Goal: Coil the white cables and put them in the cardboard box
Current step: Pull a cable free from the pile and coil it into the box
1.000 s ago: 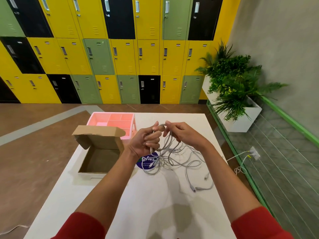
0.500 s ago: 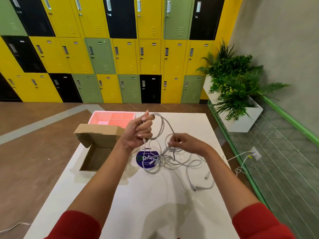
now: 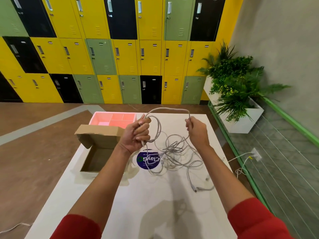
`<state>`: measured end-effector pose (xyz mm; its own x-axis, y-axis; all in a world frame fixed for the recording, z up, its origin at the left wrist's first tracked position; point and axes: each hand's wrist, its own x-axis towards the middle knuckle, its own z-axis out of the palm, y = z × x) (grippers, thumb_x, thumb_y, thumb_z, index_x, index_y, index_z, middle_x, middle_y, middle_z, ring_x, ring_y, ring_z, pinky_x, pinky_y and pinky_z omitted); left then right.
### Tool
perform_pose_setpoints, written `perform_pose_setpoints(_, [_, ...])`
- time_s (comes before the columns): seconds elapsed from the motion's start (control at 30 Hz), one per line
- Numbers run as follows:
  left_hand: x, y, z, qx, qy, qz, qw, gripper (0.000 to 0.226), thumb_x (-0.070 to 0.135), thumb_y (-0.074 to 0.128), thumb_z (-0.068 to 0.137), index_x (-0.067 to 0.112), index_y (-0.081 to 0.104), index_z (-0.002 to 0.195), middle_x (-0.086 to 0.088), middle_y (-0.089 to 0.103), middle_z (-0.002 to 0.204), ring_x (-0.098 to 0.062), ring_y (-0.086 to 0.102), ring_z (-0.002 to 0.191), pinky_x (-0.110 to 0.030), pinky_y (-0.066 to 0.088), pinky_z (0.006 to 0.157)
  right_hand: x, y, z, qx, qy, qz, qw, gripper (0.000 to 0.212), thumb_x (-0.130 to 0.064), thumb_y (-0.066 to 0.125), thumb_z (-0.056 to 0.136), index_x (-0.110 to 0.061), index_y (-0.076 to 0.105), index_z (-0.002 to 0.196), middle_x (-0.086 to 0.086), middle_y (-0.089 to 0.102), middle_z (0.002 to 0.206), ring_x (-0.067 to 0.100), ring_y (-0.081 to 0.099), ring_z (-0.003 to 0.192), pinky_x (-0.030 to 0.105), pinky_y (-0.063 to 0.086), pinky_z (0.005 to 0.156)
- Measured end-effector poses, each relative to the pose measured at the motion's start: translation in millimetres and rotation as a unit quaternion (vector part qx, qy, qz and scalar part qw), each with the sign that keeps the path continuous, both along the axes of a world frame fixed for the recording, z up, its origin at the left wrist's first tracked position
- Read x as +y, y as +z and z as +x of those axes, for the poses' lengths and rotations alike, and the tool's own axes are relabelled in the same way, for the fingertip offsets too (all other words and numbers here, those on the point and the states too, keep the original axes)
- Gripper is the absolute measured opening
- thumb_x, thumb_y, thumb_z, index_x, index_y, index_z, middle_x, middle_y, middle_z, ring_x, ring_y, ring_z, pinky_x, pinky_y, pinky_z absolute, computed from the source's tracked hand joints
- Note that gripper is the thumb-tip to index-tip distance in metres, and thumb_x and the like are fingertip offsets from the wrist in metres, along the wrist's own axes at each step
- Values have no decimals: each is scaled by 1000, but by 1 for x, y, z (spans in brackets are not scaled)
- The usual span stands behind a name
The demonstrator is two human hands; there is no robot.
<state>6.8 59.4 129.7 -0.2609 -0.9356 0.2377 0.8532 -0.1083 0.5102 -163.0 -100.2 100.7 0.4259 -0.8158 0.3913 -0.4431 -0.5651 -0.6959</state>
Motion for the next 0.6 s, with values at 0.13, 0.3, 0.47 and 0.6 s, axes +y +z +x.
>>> perform_pose_setpoints(0.13, [-2,-2,1,6,-7,4,1000,33,21,29,105,2,50,86,5,18,48,-6,15,39,-23,35,47,-3,-6,-5,80,-27,-7,996,32,-24,46,100,-1,59,81,17,65,80,33,58,75,39,44,63])
perform_pose_setpoints(0.3, [-6,-14,-1,-14,-15,33,999,35,25,28,105,5,49,85,0,32,50,-5,14,38,-21,33,45,9,-33,-14,250,10,149,957,28,-34,50,98,-17,64,80,13,68,93,31,64,89,33,48,76])
perform_pose_setpoints(0.47, [-5,-21,-2,-13,-10,41,999,36,25,27,105,5,50,85,-1,36,52,-5,15,38,-21,32,45,23,-72,-23,395,116,225,883,30,-29,47,98,-12,70,88,16,69,108,30,63,105,31,47,84])
perform_pose_setpoints(0.6, [-2,-11,2,14,17,17,1000,34,23,26,105,6,48,85,0,32,51,-5,16,39,-22,32,47,30,-101,-34,423,94,270,860,30,-18,46,97,-3,68,110,18,65,117,31,60,111,29,44,80])
